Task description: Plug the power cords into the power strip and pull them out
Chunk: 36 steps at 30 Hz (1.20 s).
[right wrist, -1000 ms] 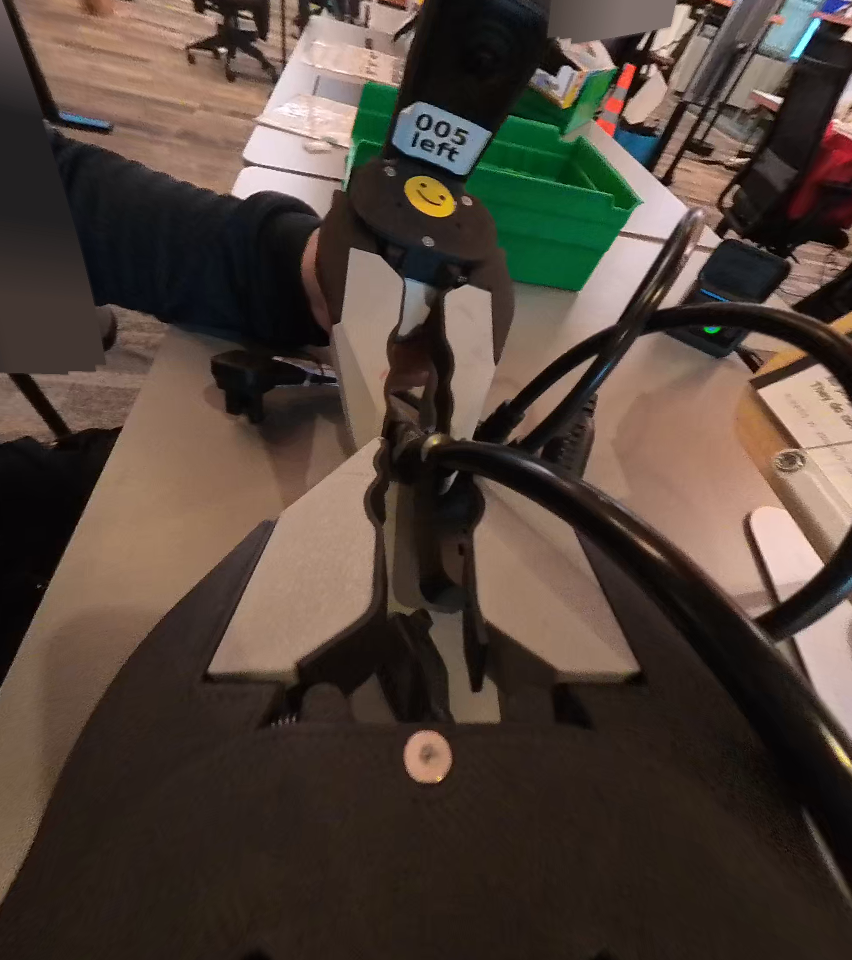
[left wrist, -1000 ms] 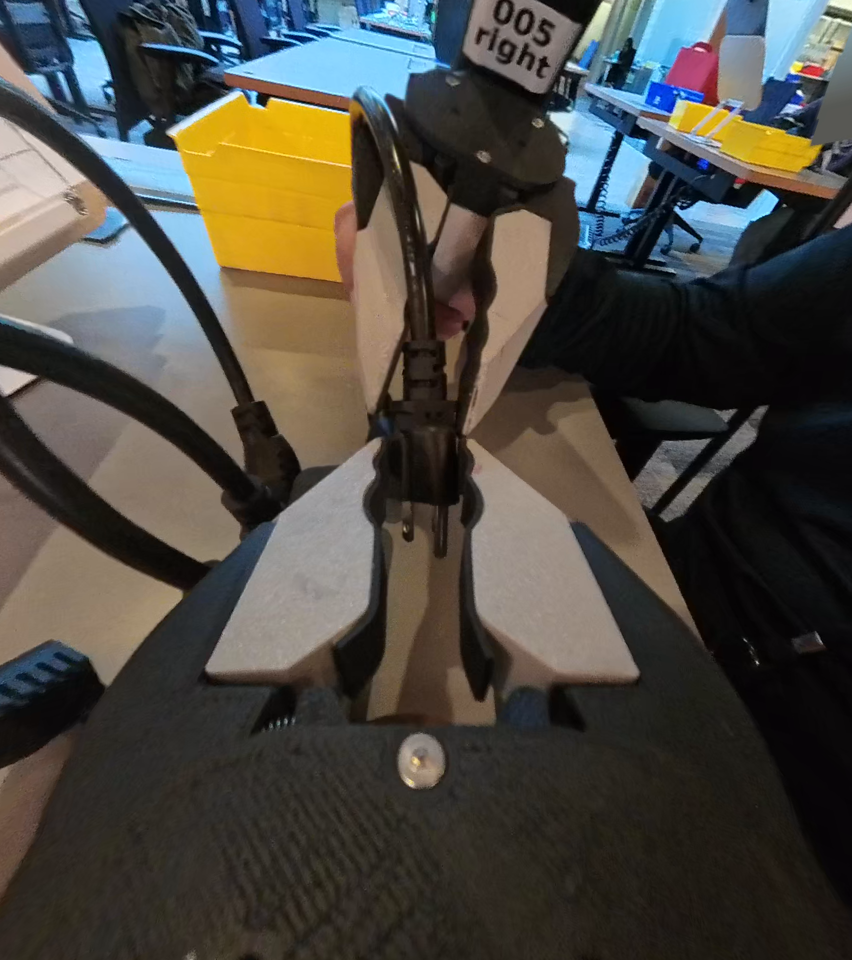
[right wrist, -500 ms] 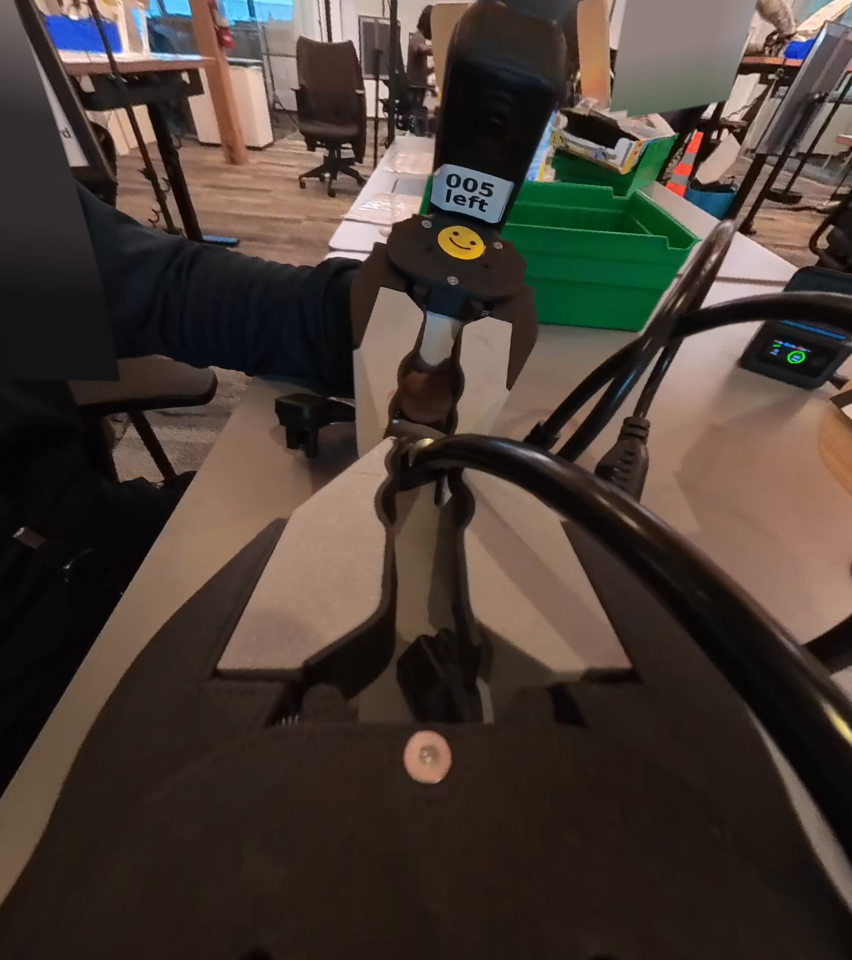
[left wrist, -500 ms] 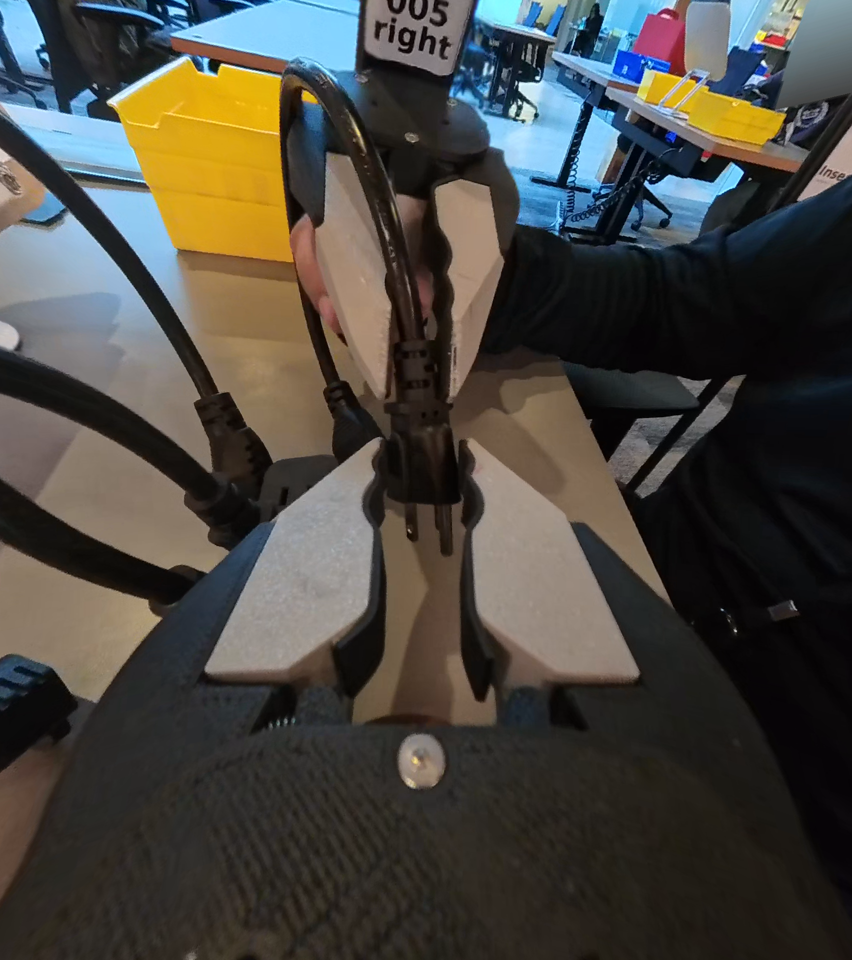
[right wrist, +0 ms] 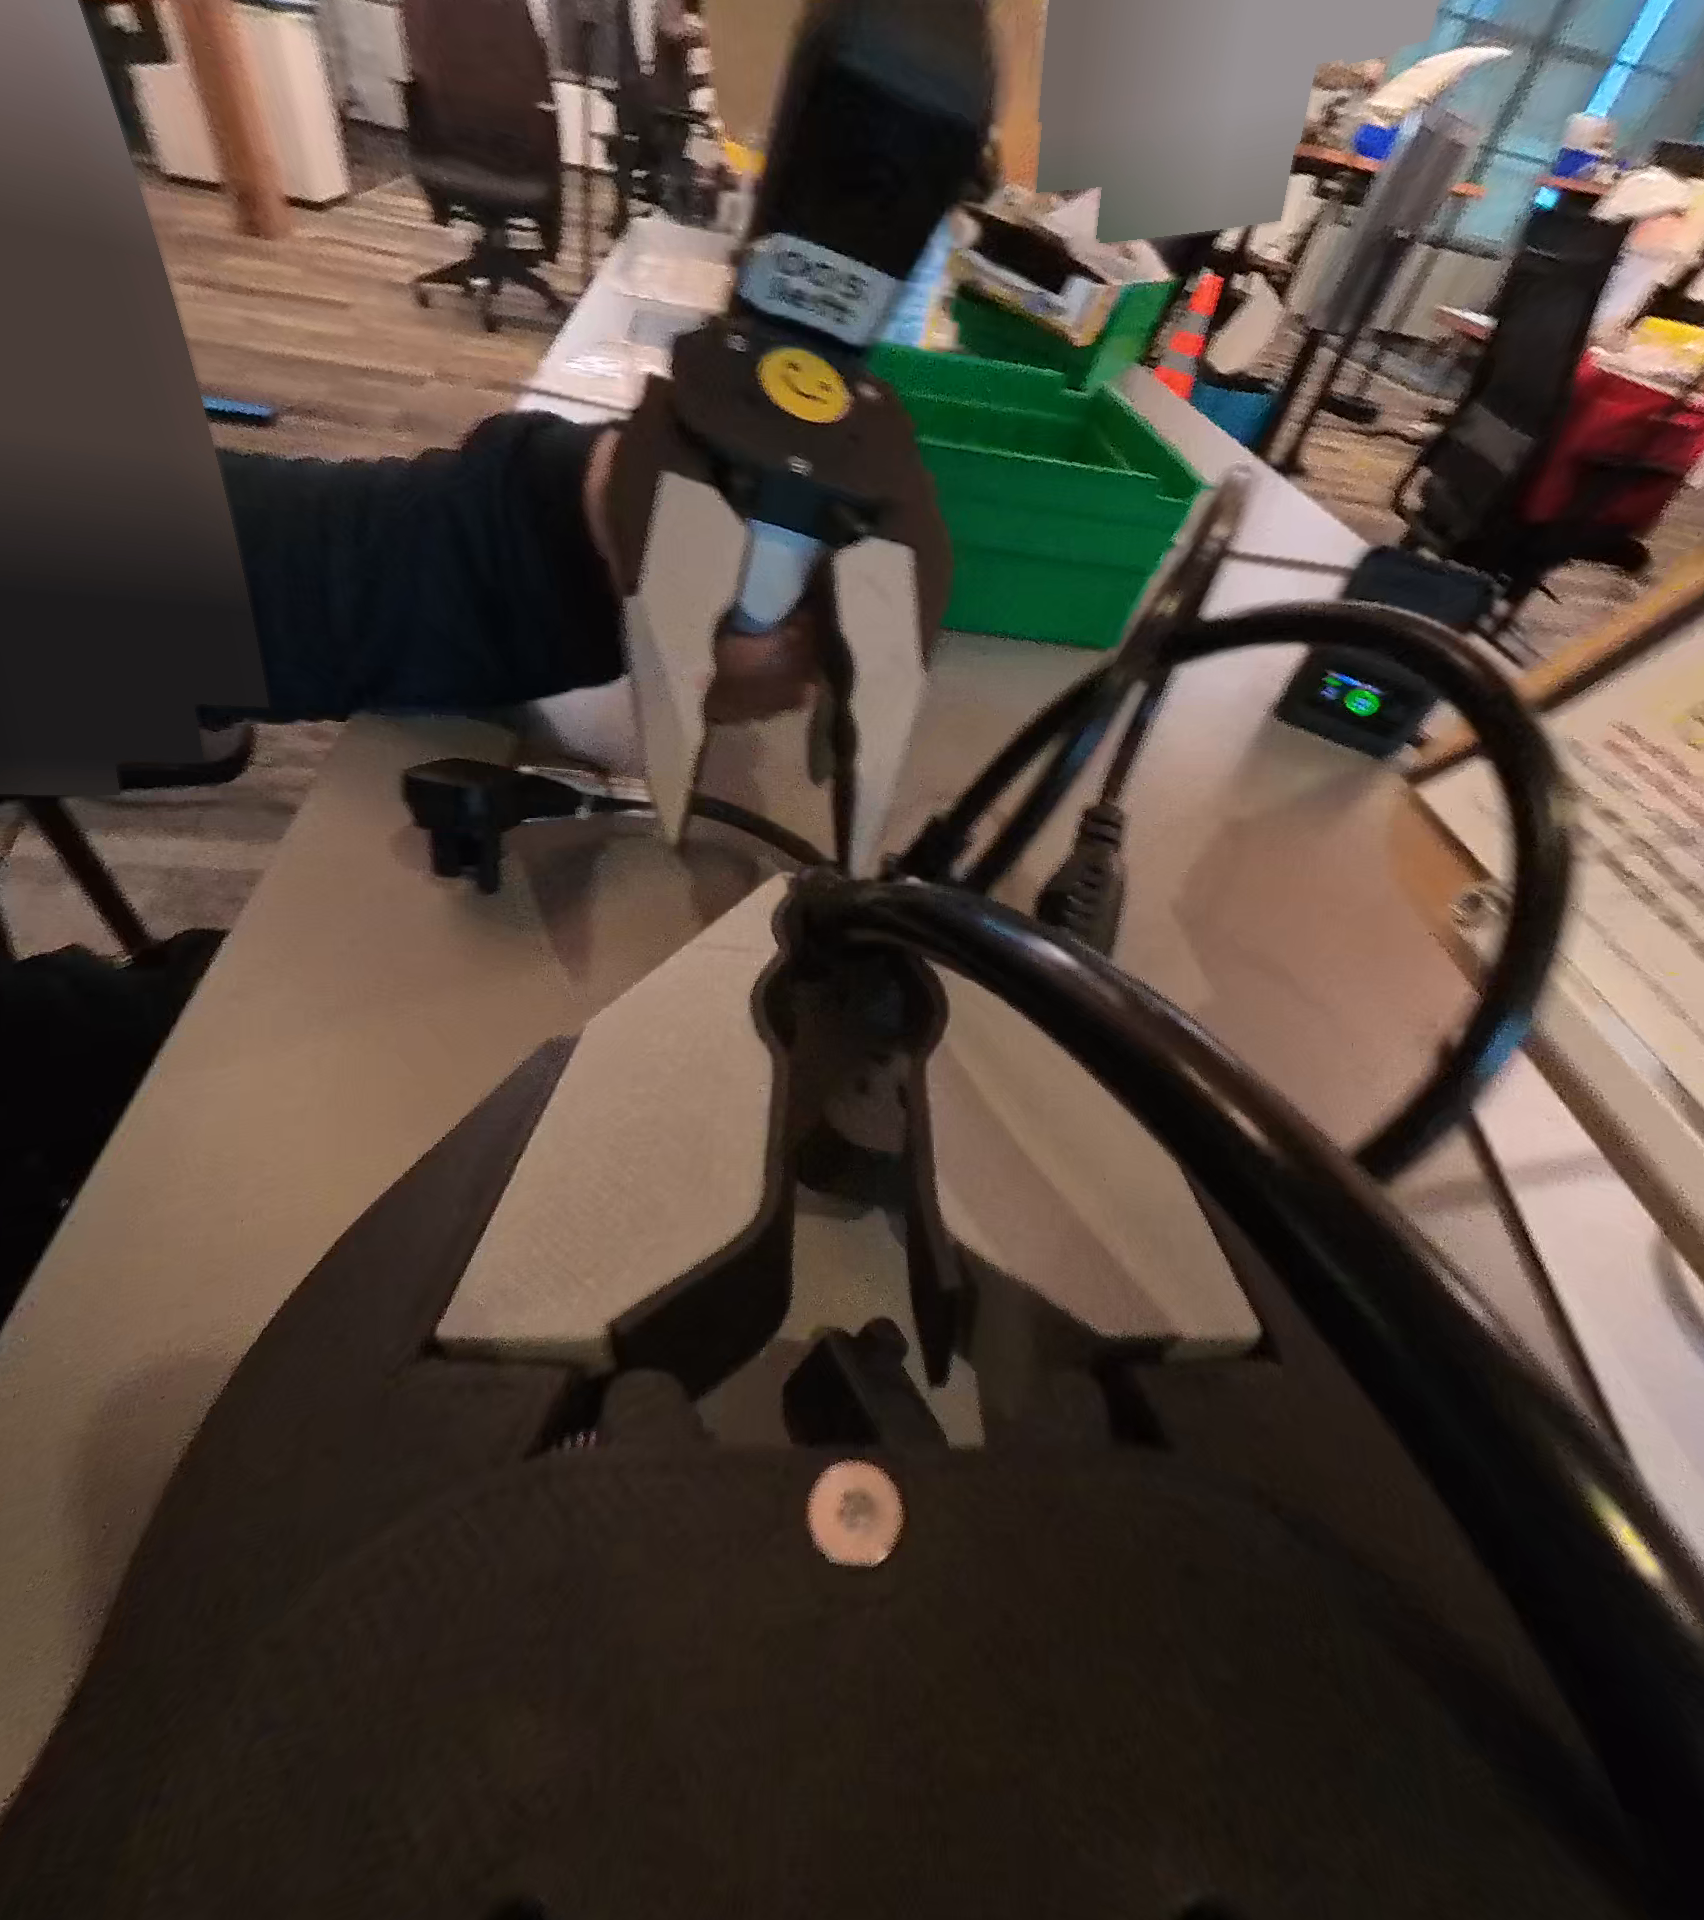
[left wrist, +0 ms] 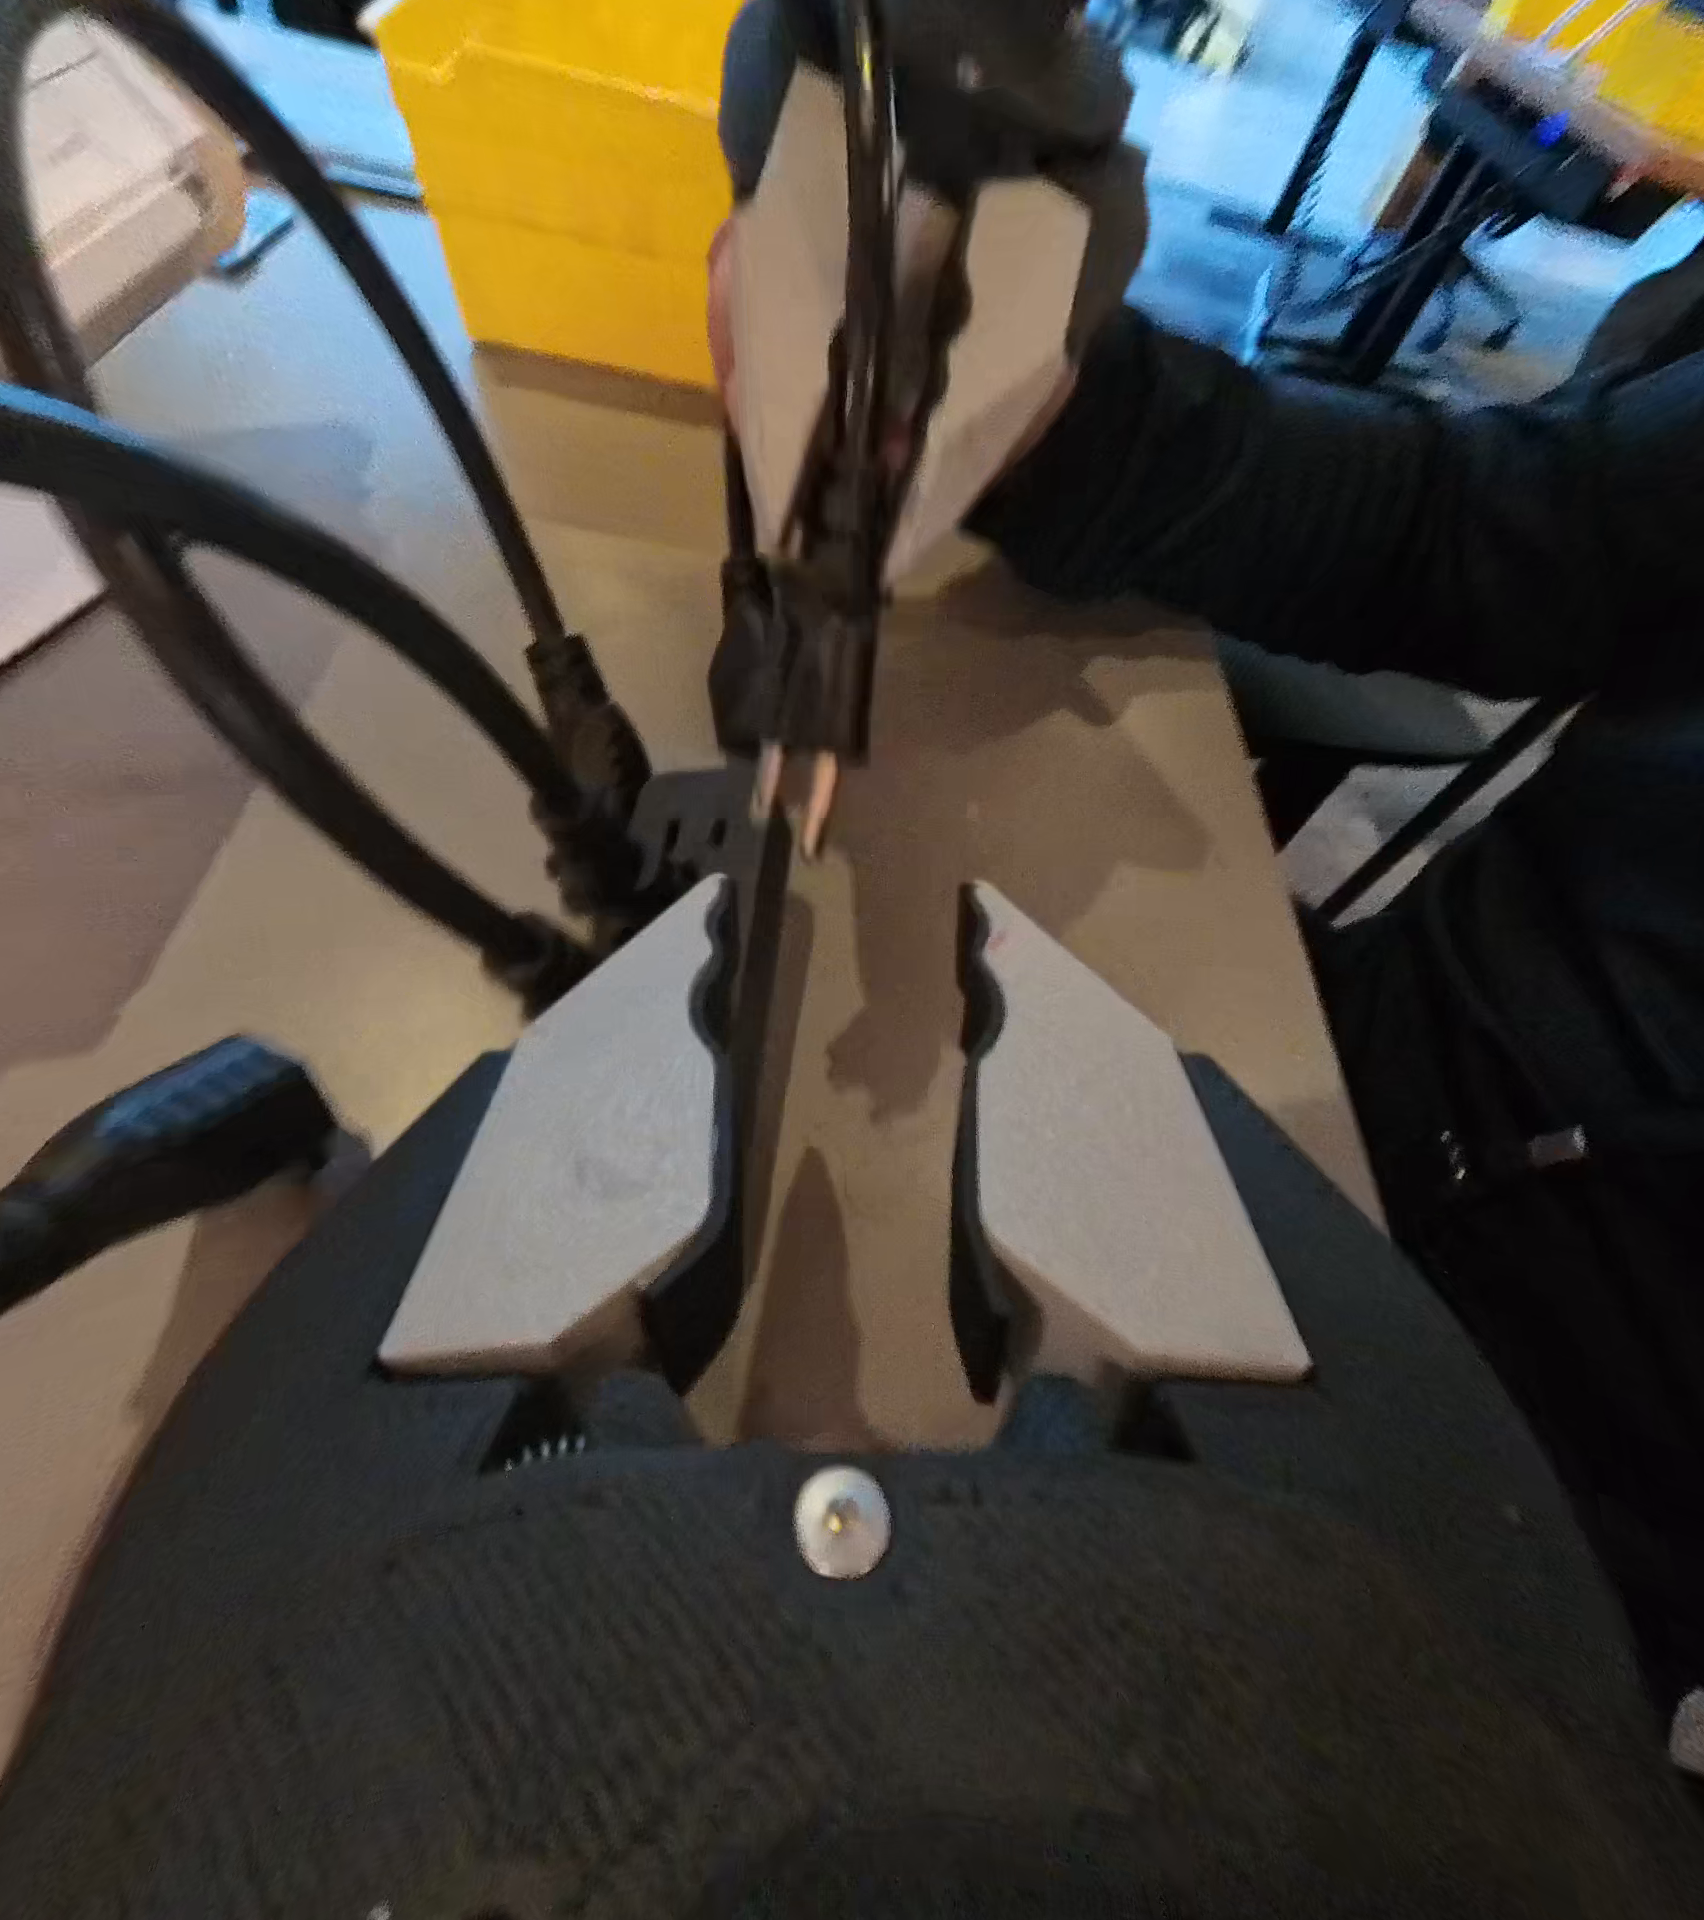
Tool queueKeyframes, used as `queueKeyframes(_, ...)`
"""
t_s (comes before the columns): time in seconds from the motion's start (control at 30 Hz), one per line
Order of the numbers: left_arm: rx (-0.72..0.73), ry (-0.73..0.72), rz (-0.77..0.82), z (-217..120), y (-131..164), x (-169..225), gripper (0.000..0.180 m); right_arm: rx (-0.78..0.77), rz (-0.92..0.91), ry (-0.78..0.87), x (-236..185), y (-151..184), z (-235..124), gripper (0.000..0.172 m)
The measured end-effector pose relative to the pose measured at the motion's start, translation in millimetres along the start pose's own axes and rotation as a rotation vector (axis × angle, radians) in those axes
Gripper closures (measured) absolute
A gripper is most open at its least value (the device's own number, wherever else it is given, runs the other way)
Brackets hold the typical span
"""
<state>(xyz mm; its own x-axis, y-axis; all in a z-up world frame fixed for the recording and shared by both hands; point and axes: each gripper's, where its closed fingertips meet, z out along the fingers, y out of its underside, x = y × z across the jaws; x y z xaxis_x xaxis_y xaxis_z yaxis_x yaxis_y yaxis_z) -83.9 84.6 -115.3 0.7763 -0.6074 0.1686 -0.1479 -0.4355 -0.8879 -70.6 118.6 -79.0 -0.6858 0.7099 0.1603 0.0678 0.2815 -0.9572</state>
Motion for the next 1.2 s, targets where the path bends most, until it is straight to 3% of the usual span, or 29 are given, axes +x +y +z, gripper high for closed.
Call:
queueKeyframes(0.03,-0.026,-0.021,0.003,-6,6,-3,0.141,-0.009,0.018,0.028,7,2,-4,0.160)
queueKeyframes(0.23,-0.240,-0.294,-0.004,-22,45,-47,0.128,-0.084,0.077,0.100,22,11,-12,0.159)
queueKeyframes(0.43,-0.394,-0.272,-0.018,9,75,-52,0.125,-0.293,0.009,0.064,18,30,-4,0.159)
queueKeyframes(0.67,-0.374,-0.251,0.044,23,71,-48,0.131,-0.517,-0.016,-0.036,19,30,11,0.160)
queueKeyframes(0.97,-0.461,-0.362,0.320,20,65,-44,0.132,-0.675,-0.042,-0.064,12,36,14,0.158)
queueKeyframes(1.2,-0.443,-0.298,0.281,24,67,-33,0.132,-0.691,0.018,-0.077,3,40,15,0.161)
